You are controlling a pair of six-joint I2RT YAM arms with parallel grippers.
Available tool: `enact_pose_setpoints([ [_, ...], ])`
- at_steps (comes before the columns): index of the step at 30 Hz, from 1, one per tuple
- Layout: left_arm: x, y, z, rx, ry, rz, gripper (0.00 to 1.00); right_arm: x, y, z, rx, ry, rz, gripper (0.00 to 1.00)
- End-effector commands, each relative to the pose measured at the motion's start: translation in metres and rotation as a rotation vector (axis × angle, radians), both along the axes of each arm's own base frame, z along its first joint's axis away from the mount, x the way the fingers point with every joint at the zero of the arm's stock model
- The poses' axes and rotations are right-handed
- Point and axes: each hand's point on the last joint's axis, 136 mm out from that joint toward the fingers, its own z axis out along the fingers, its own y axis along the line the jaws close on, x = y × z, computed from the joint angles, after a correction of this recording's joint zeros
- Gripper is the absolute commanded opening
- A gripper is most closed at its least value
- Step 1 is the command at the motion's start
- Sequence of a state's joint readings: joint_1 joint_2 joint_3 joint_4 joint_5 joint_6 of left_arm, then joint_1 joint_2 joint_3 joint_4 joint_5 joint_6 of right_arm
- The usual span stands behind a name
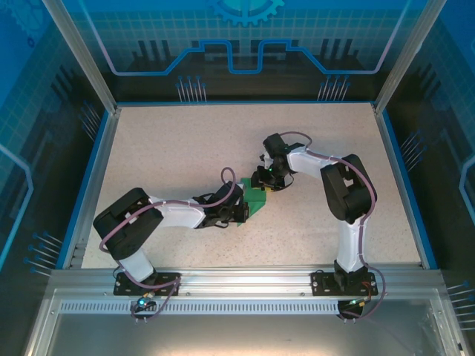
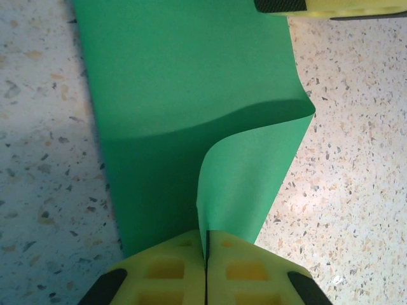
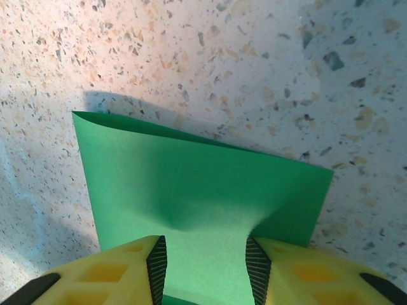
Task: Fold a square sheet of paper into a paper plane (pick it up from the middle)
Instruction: Third fold the triangle at the center of the table.
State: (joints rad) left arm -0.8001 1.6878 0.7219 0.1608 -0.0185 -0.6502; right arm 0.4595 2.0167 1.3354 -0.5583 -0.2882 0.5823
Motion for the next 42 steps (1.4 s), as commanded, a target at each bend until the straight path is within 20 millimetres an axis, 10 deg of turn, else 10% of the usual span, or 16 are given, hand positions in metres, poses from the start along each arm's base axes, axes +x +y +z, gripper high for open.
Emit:
enact_pose_setpoints([
  [1,-0.002,0.002,0.003,-0.030,0.017,0.022,0.08,-0.012,-0.005,-0.023,-0.056,0.063,0.012,0.42],
  [22,-0.001,0.009,0.005,-0.035,0.015,0.070,0.13,-0.012,-0.003,-0.022,-0.047,0.062,0.013,0.42],
  [33,0.003,0.010,0.001,-0.002,0.011,0.058,0.09,-0.005,0.009,0.046,0.074,-0.099,0.039,0.43],
  [42,0.004,0.008,0.002,-0.006,0.012,0.047,0.08,-0.040,-0.001,0.048,0.011,-0.122,0.083,0.43],
])
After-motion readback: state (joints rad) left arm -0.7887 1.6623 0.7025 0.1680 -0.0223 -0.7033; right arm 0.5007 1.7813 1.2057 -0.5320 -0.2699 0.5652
